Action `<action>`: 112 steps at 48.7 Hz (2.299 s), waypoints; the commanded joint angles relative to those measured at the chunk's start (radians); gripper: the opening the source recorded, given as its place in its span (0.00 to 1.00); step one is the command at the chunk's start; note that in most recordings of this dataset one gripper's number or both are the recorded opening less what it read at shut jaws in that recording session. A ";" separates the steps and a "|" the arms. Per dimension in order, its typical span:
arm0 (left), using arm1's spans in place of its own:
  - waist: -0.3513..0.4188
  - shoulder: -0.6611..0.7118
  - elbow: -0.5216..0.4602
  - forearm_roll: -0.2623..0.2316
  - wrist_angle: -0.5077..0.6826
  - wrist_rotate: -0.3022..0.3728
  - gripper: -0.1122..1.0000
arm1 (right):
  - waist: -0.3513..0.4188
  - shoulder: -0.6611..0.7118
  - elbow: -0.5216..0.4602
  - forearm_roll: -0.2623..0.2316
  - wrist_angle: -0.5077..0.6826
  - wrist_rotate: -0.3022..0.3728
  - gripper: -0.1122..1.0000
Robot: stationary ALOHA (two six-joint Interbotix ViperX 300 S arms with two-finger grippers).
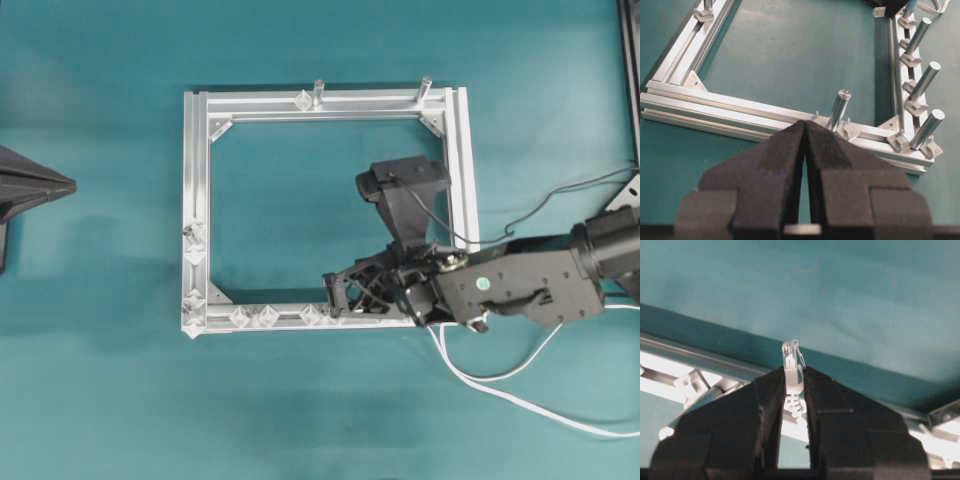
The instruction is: Move the cable alternately left and right between 8 closely spaced pins so it hooks onto each one.
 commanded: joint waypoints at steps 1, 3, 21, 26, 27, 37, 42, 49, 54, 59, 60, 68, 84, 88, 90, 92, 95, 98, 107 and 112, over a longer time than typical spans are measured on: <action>0.003 0.011 -0.009 0.003 -0.009 -0.006 0.10 | 0.021 -0.008 -0.025 0.002 -0.003 0.012 0.23; 0.003 0.011 -0.009 0.003 -0.009 -0.006 0.10 | 0.031 -0.003 -0.029 0.000 -0.003 0.023 0.22; 0.003 0.011 -0.011 0.003 -0.009 -0.006 0.10 | 0.069 0.028 -0.063 0.000 0.003 0.060 0.22; 0.003 0.011 -0.011 0.003 -0.008 -0.006 0.10 | 0.069 0.028 -0.067 0.000 0.006 0.061 0.22; 0.003 0.011 -0.011 0.003 -0.009 -0.006 0.10 | 0.069 0.029 -0.067 0.000 0.008 0.060 0.22; 0.003 0.011 -0.009 0.003 -0.009 -0.006 0.10 | 0.069 0.029 -0.069 -0.002 0.015 0.060 0.22; 0.003 0.011 -0.009 0.003 -0.009 -0.006 0.10 | 0.069 0.029 -0.069 0.000 0.015 0.060 0.22; 0.003 0.011 -0.009 0.003 -0.009 -0.006 0.10 | 0.069 0.029 -0.069 -0.002 0.015 0.060 0.22; 0.003 0.011 -0.009 0.003 -0.009 -0.006 0.10 | 0.069 0.029 -0.069 -0.002 0.017 0.060 0.22; 0.003 0.011 -0.009 0.003 -0.009 -0.006 0.10 | 0.069 0.029 -0.069 -0.002 0.018 0.060 0.22; 0.003 0.011 -0.009 0.003 -0.009 -0.006 0.10 | 0.069 0.029 -0.069 -0.002 0.020 0.060 0.22; 0.003 0.009 -0.009 0.003 -0.009 -0.006 0.10 | 0.069 0.029 -0.069 -0.002 0.028 0.060 0.23; 0.003 -0.026 -0.011 0.003 0.008 -0.003 0.10 | 0.107 0.040 -0.075 -0.006 0.029 0.069 0.22; 0.003 -0.031 -0.011 0.003 0.009 -0.003 0.10 | 0.133 0.049 -0.087 -0.005 0.038 0.092 0.22; 0.003 -0.031 -0.011 0.003 0.009 -0.002 0.10 | 0.149 0.054 -0.097 -0.003 0.046 0.107 0.22; 0.003 -0.031 -0.011 0.003 0.009 -0.003 0.10 | 0.167 0.061 -0.106 -0.003 0.057 0.126 0.22; 0.003 -0.031 -0.011 0.003 0.009 -0.002 0.10 | 0.206 0.077 -0.126 -0.003 0.080 0.163 0.22; 0.003 -0.031 -0.011 0.003 0.009 -0.002 0.10 | 0.241 0.091 -0.147 -0.003 0.100 0.198 0.22; 0.003 -0.031 -0.011 0.003 0.009 -0.002 0.10 | 0.337 0.137 -0.225 -0.003 0.163 0.299 0.22; 0.003 -0.031 -0.011 0.003 0.011 -0.002 0.10 | 0.365 0.160 -0.265 -0.002 0.199 0.322 0.22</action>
